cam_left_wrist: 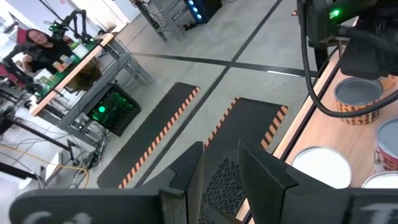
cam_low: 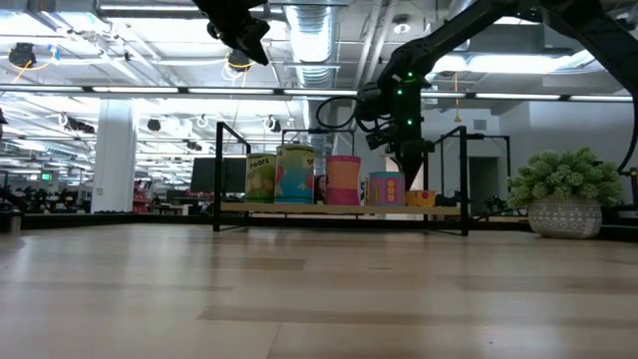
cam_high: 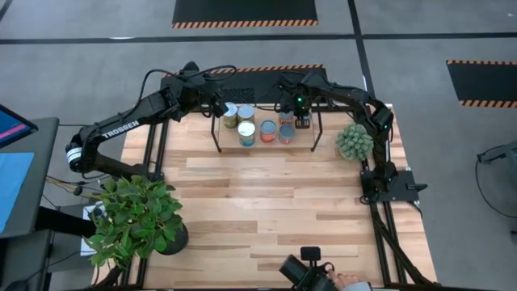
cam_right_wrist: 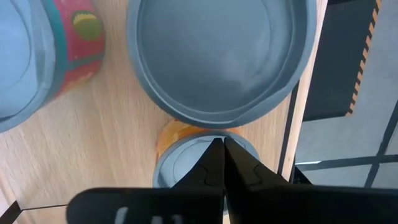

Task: Pick and place cans onto a shelf
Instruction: Adjust the canned oranges on the shelf, then return to Home Position

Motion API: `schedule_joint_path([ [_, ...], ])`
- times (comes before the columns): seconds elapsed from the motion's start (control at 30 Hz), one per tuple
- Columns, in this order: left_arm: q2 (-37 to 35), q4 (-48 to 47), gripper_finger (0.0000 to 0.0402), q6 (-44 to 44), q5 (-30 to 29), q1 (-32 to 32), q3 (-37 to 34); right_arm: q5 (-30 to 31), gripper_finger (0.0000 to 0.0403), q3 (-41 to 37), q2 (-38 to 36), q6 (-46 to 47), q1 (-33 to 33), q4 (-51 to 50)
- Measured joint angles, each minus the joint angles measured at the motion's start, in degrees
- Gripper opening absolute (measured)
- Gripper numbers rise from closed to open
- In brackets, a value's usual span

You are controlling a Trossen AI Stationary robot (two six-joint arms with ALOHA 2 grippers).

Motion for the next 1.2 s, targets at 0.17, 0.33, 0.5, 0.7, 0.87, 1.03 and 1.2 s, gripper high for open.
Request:
schedule_joint_path([
  [0.17,0.0,0.0,0.0093,0.0,0.0,0.0,0.0,-0.1,0.0009,0.0,0.0,0.0,0.1,0.0],
  [0.33,0.0,0.0,0.0093,0.0,0.0,0.0,0.0,-0.1,0.0015,0.0,0.0,0.2,0.4,0.8],
  [0.5,0.0,0.0,0.0093,0.0,0.0,0.0,0.0,1.4,0.0016,0.0,0.1,0.0,0.4,1.2],
  [0.7,0.0,0.0,0.0093,0.0,0.0,0.0,0.0,2.9,0.0013,3.0,-1.8,-0.1,0.4,-1.1],
  [0.87,0.0,0.0,0.0093,0.0,-0.1,0.0,0.0,3.5,0.0019,11.8,-2.2,0.4,1.2,-7.0],
  [1.03,0.0,0.0,0.0093,1.1,-0.1,0.0,0.0,4.3,0.0018,23.9,-2.4,9.2,2.6,-13.5],
  [1.2,0.0,0.0,0.0093,3.9,-0.1,0.0,0.0,4.3,0.0022,33.9,-2.4,25.4,5.6,-14.8],
])
